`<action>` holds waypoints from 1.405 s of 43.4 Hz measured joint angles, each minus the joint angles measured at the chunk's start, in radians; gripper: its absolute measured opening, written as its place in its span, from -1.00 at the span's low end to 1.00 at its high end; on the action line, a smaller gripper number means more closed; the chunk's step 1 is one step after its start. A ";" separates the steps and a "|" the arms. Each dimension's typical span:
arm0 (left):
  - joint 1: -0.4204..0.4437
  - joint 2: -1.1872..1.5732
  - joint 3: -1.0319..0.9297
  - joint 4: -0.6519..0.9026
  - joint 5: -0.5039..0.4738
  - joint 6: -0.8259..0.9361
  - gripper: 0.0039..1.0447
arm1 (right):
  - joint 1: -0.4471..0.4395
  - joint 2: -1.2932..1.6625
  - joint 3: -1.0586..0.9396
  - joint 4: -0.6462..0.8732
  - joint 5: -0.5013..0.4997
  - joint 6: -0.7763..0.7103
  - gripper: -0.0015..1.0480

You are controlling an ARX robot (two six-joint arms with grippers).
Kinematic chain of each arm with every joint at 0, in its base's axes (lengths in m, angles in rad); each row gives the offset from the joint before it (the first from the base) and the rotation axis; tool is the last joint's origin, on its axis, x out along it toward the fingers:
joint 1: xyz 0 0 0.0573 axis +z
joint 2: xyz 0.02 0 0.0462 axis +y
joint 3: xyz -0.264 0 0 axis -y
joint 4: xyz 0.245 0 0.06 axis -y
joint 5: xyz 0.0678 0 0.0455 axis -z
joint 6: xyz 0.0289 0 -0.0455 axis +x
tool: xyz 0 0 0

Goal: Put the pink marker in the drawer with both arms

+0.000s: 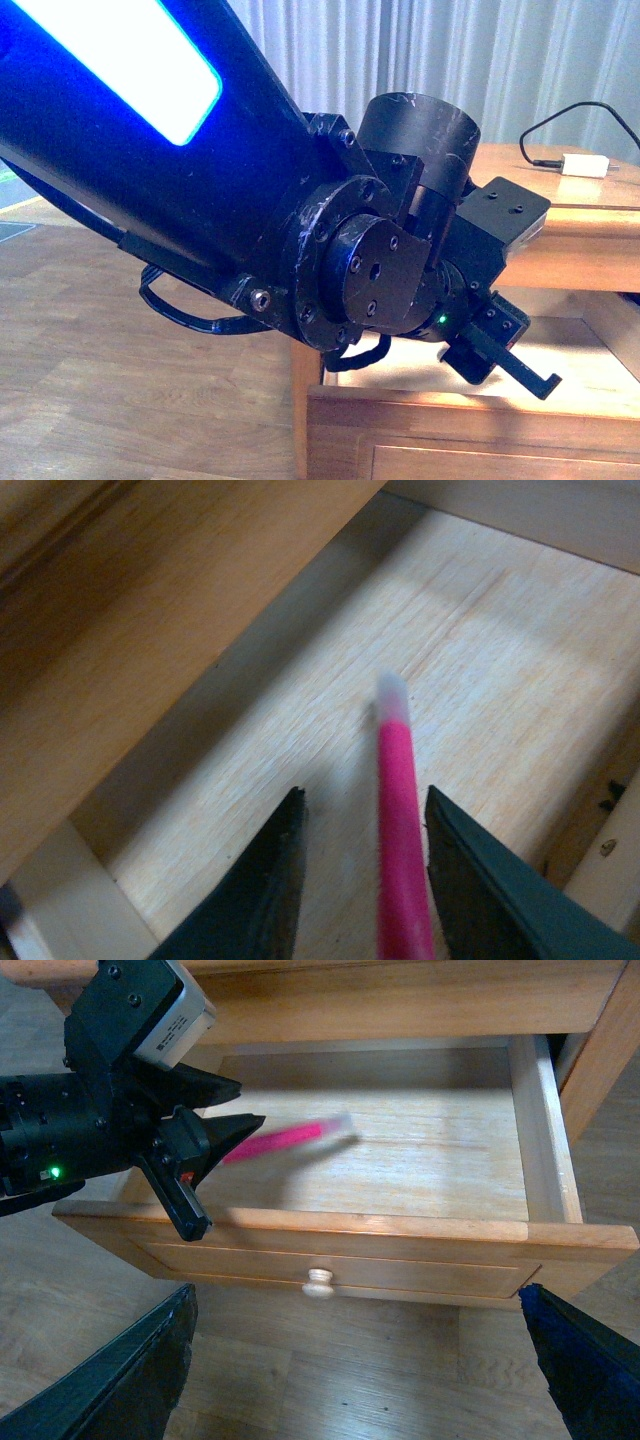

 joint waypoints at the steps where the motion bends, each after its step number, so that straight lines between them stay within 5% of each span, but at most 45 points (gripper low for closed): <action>1: 0.000 0.000 0.000 -0.002 -0.014 -0.007 -0.20 | 0.000 0.000 0.000 0.000 0.000 0.000 0.84; 18: 0.063 -0.335 -0.280 0.193 -0.106 -0.217 0.92 | 0.000 0.000 0.000 0.000 0.000 0.000 0.84; 30: 0.112 -0.823 -0.646 0.195 -0.132 -0.329 0.89 | 0.000 0.000 0.000 0.000 0.000 0.000 0.84; 50: 0.129 -1.691 -1.089 -0.328 -0.328 -0.618 0.89 | 0.000 0.000 0.000 0.000 0.000 0.000 0.84; 57: 0.137 -1.706 -1.104 -0.333 -0.347 -0.639 0.88 | 0.000 0.000 0.000 0.000 0.000 0.000 0.84; 61: 0.128 -1.746 -1.170 -0.177 -0.506 -0.532 0.62 | 0.000 0.000 0.000 0.000 0.000 0.000 0.84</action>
